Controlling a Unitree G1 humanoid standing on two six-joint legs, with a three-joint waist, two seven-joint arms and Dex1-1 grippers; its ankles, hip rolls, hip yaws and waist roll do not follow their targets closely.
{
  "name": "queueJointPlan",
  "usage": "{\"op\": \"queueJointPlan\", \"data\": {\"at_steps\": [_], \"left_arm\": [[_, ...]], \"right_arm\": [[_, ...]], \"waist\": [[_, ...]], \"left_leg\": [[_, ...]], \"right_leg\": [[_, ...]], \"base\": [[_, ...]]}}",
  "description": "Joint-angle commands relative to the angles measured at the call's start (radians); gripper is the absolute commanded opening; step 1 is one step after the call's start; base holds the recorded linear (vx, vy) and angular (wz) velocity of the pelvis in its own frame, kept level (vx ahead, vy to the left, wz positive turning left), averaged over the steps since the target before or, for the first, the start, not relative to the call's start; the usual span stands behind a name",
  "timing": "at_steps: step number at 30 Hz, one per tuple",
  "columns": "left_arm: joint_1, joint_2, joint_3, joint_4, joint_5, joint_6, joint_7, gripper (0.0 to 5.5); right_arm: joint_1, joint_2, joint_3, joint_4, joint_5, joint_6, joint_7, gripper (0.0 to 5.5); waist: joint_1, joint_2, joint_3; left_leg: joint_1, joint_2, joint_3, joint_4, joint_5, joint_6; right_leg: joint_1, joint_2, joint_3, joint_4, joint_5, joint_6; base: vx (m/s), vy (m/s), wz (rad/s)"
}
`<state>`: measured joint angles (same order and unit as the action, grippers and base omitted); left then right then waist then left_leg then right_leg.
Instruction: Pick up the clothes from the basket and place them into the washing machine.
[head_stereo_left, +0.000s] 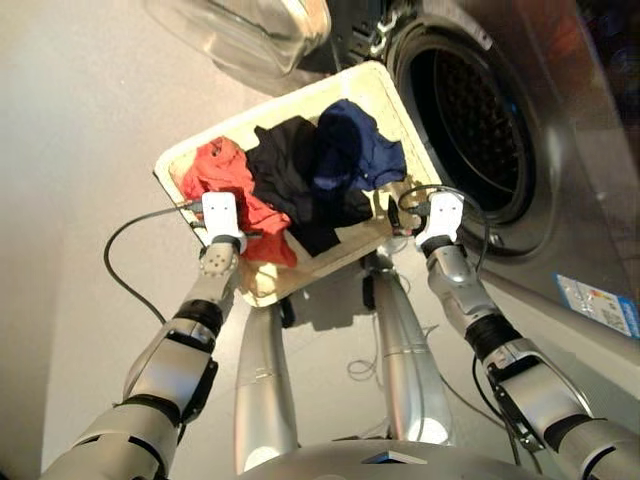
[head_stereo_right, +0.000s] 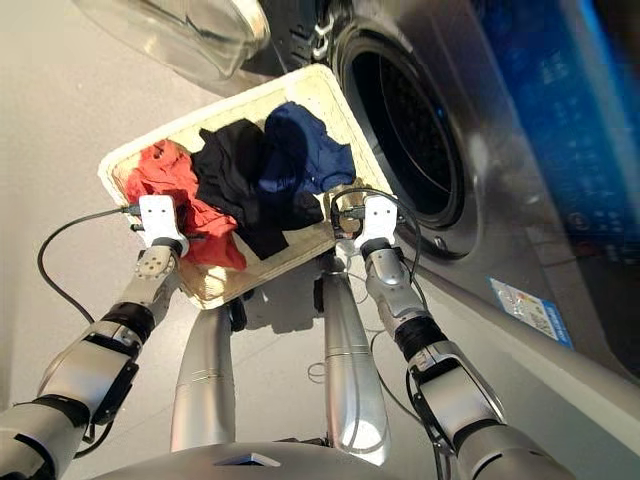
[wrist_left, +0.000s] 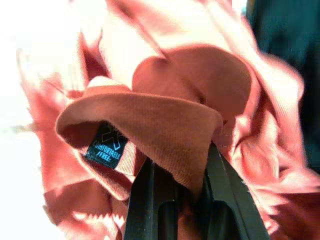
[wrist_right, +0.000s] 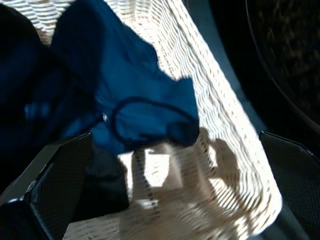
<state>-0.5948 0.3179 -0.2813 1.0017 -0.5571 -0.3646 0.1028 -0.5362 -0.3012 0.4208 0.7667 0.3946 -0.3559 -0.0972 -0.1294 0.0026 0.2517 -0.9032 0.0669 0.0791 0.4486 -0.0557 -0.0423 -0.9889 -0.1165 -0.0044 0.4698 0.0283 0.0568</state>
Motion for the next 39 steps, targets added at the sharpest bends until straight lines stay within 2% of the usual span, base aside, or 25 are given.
{"op": "queueJointPlan", "data": {"at_steps": [1, 2, 9, 13, 17, 23, 30, 34, 39], "left_arm": [[0.041, -0.004, 0.053, -0.107, -0.059, -0.076, -0.020, 0.00], [0.059, -0.007, 0.058, -0.155, -0.071, -0.085, -0.021, 0.00], [0.140, -0.048, 0.059, -0.369, -0.133, -0.088, -0.050, 0.00], [0.175, -0.069, 0.037, -0.492, -0.167, -0.085, -0.075, 0.00], [0.188, -0.097, 0.013, -0.577, -0.219, -0.081, -0.093, 0.00], [0.188, -0.156, -0.045, -0.670, -0.332, -0.065, -0.122, 0.00], [0.180, -0.189, -0.119, -0.779, -0.429, -0.052, -0.136, 0.00], [0.188, -0.179, -0.172, -0.843, -0.482, -0.034, -0.161, 0.00], [0.207, -0.144, -0.235, -0.917, -0.521, -0.003, -0.208, 0.00]], "right_arm": [[-0.003, -0.014, 0.045, 0.006, -0.082, -0.032, 0.019, 5.50], [-0.003, -0.018, 0.052, 0.012, -0.103, -0.029, 0.018, 5.50], [-0.018, -0.029, 0.126, -0.011, -0.236, -0.018, 0.038, 5.50], [-0.056, -0.057, 0.203, -0.106, -0.335, -0.024, 0.074, 5.50], [-0.113, -0.062, 0.263, -0.163, -0.399, -0.028, 0.089, 5.50], [-0.178, -0.024, 0.310, -0.162, -0.451, -0.025, 0.082, 5.50], [-0.244, 0.009, 0.323, -0.115, -0.470, -0.017, 0.061, 5.50], [-0.285, 0.027, 0.314, -0.061, -0.489, -0.014, 0.036, 5.50], [-0.329, 0.053, 0.286, -0.010, -0.427, -0.014, 0.043, 5.50]], "waist": [[0.007, 0.050, -0.068], [0.016, 0.054, -0.072], [0.051, 0.071, -0.084], [0.065, 0.084, -0.089], [0.081, 0.105, -0.094], [0.101, 0.137, -0.097], [0.124, 0.162, -0.103], [0.138, 0.176, -0.106], [0.153, 0.184, -0.109]], "left_leg": [[0.077, -0.030, -0.058, -0.062, 0.005, 0.018], [0.105, -0.031, -0.058, -0.082, 0.009, 0.016], [0.235, -0.032, -0.045, -0.168, 0.032, 0.011], [0.265, -0.035, -0.035, -0.177, 0.029, 0.015], [0.284, -0.039, -0.025, -0.192, 0.030, 0.021], [0.298, -0.047, -0.014, -0.205, 0.039, 0.027], [0.300, -0.059, -0.024, -0.211, 0.046, 0.032], [0.294, -0.065, -0.032, -0.208, 0.049, 0.034], [0.287, -0.070, -0.036, -0.207, 0.052, 0.036]], "right_leg": [[0.112, -0.023, -0.062, -0.164, 0.086, 0.036], [0.135, -0.025, -0.065, -0.175, 0.088, 0.037], [0.238, -0.031, -0.079, -0.214, 0.090, 0.038], [0.255, -0.026, -0.072, -0.209, 0.085, 0.037], [0.255, -0.029, -0.062, -0.208, 0.086, 0.041], [0.256, -0.034, -0.051, -0.210, 0.092, 0.047], [0.256, -0.038, -0.050, -0.210, 0.095, 0.049], [0.254, -0.043, -0.056, -0.208, 0.099, 0.049], [0.248, -0.046, -0.059, -0.206, 0.104, 0.051]], "base": [[-0.051, -0.088, 0.143], [-0.047, -0.074, 0.237], [0.020, -0.032, 0.096], [0.000, 0.000, 0.000], [0.000, 0.000, 0.000], [0.000, 0.000, 0.000], [0.000, 0.000, 0.000], [0.000, 0.000, 0.000], [0.000, 0.000, 0.000]]}}
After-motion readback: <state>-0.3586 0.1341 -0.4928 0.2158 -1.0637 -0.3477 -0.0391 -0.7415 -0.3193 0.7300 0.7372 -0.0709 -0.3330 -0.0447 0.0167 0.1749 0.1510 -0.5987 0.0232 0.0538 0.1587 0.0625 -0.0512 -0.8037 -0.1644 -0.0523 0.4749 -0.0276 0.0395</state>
